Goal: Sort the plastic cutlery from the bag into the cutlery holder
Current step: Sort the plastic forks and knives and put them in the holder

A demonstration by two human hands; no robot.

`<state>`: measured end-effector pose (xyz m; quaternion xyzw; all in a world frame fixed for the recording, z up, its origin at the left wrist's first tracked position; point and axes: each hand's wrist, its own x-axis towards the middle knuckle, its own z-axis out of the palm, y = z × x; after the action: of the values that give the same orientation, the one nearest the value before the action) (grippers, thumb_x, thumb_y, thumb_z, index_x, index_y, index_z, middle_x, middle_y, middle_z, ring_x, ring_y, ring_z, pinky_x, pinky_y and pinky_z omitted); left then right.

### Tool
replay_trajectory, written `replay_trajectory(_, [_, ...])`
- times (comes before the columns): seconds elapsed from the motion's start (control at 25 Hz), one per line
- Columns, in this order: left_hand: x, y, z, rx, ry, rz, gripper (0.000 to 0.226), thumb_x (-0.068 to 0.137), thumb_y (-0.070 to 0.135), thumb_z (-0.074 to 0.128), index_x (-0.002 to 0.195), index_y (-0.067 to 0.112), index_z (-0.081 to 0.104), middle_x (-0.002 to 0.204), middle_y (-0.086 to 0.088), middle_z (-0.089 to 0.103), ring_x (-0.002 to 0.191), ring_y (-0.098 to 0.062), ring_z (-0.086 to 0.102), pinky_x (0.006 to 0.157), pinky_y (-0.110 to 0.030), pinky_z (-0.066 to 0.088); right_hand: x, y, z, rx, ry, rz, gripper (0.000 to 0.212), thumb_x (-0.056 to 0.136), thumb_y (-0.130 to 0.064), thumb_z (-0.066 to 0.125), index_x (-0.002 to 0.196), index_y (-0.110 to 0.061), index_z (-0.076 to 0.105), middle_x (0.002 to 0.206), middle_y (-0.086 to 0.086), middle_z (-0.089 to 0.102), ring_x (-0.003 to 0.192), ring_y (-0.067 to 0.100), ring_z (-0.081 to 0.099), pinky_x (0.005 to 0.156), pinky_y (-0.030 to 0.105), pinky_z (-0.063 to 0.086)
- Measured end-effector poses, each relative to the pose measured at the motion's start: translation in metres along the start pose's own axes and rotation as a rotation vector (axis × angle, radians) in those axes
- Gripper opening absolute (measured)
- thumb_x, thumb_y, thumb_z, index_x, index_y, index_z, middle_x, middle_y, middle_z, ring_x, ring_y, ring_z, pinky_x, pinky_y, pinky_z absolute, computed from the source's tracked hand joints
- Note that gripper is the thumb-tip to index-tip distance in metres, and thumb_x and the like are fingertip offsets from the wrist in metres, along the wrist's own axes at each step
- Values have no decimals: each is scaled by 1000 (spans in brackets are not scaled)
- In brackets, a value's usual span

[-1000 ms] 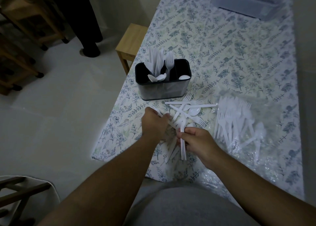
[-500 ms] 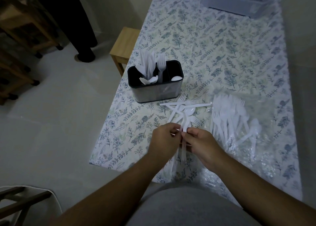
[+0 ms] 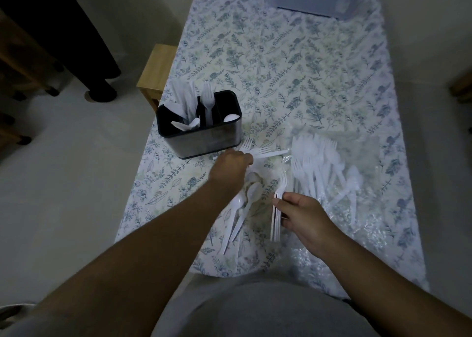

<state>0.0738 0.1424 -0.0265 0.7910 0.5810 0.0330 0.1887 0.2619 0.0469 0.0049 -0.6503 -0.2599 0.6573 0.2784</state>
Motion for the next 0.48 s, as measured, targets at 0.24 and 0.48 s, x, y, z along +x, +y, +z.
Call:
replay_trajectory(0.24, [-34,22,-12,-325,59,-215,30,90,0,63,116,12,72,103,-6,69,86,-17,65,74,-20,52,7,1,-3,44,29,-17,15,94,-15,69,97,-2,75,104,25,74,101,35,73,95,50,58])
replay_trajectory(0.48, [-86,68,-8,-548,51,-191,14,90,7,62,91,12,75,82,-2,69,69,-7,59,64,-16,48,12,0,14,-13,-25,-84,28,96,-17,66,97,10,63,106,38,65,85,31,67,95,55,56])
